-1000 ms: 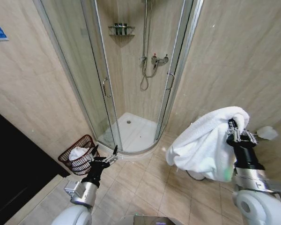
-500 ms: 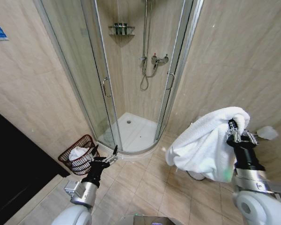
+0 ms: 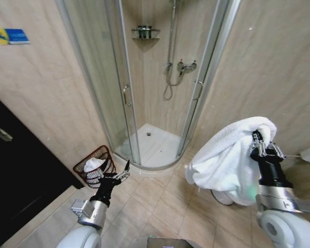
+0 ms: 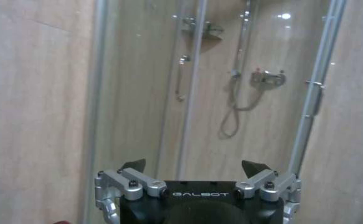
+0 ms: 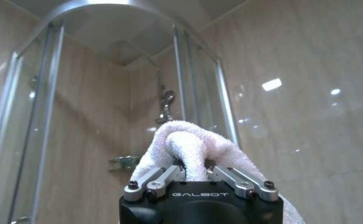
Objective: Discard the used towel into the hamper.
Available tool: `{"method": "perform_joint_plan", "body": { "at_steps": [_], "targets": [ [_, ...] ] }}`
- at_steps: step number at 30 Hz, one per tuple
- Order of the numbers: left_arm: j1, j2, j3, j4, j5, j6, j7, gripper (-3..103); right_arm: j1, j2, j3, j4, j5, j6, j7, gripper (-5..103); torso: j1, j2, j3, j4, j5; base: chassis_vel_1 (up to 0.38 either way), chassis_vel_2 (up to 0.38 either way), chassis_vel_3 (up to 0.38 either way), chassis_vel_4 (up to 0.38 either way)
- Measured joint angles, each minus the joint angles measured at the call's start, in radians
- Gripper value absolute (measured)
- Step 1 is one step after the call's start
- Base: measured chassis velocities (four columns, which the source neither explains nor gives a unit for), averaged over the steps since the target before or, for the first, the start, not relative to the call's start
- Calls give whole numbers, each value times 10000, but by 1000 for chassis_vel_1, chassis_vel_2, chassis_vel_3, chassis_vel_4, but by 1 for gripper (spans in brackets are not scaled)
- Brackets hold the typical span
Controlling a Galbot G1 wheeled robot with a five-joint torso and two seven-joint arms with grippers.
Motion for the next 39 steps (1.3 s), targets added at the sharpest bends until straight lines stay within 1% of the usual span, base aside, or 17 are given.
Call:
{"method": "perform_joint_plan", "body": {
  "at_steps": [39],
  "targets": [
    [0,0,0,0,0,0,0,100,-81,90,8,-41,-33,90,-25,13,-13,-27,-15,0,1,122,122,122,121]
  ]
}}
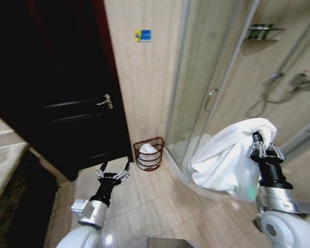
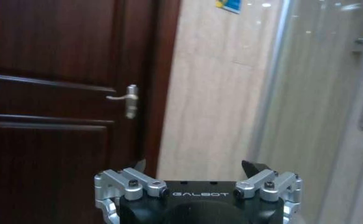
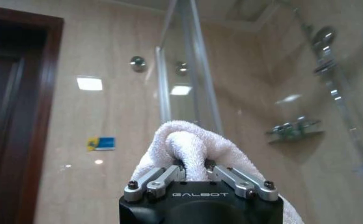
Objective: Discard the used towel into the hamper.
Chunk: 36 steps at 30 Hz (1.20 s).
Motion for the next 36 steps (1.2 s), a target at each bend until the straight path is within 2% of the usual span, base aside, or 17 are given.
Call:
{"method": "perform_joint_plan", "body": {
  "at_steps": [12,18,27,32,36],
  "targets": [
    [0,0,0,0,0,0,0,100,88,-6,36,-92,-262,100,261,13,-1,-1,-1,0,0,123,129,132,129],
    [0,0,0,0,0,0,0,100,40,11,93,-22,-243,112,80,13,-1,-2,-1,1,-4,129,132,127,124],
    [1,0,0,0,0,0,0,100,318,27,110,-43,36,578,-232,13,-2,-2,-2,1,-1,139,110,130,124],
    [0,-1,-1,0,0,0,0,100,408,25,162,-172,-68,924,-297,13,-1,-3,-2,5,-2,104,98,110,101],
    [0,1,0,0,0,0,0,100,400,37,212,-245,-206,1144,-380,13,-1,-3,-2,0,-1,19,28,18,13]
  ]
}}
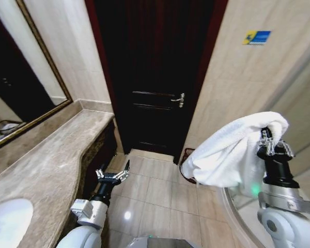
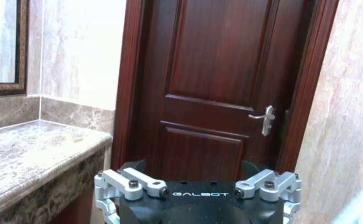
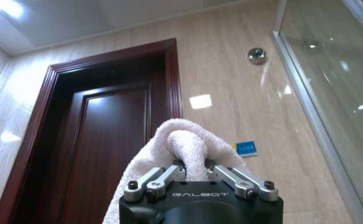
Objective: Discard the used towel into the hamper.
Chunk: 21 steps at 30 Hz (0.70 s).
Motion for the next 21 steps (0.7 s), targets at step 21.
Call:
{"method": "perform_joint_plan", "body": {
  "at_steps": [21],
  "targets": [
    [0,-1,0,0,0,0,1,100,-36,114,13,-102,-264,483,-296,13,0,0,0,1,-1,-12,-13,-15,-11]
  ]
}}
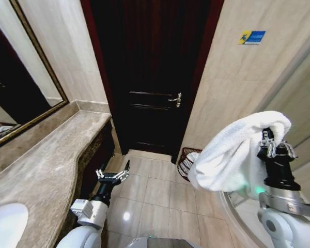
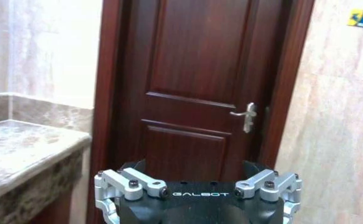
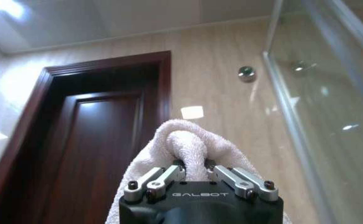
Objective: Discard the used towel into the hamper.
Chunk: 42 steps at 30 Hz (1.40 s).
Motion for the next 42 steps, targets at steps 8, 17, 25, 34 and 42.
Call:
{"method": "perform_joint_plan", "body": {
  "at_steps": [8,17,25,34,42],
  "targets": [
    [0,0,1,0,0,0,-1,100,-265,83,7,-70,23,90,-481,13,-1,0,0,-4,1,-72,-65,-74,-64],
    [0,0,0,0,0,0,0,100,-330,129,-7,-68,95,113,-437,13,-2,0,-1,1,-1,0,0,0,0],
    [0,0,0,0,0,0,0,100,-415,135,14,-96,140,239,-461,13,-4,1,-1,-1,2,-67,68,63,-63],
    [0,0,0,0,0,0,0,100,-391,129,30,-80,156,261,-365,13,7,-4,3,1,2,-198,203,204,-195],
    [-1,-1,0,0,0,0,-1,100,-441,189,39,-109,63,335,-352,13,11,-6,3,2,7,-183,192,164,-189]
  ]
}}
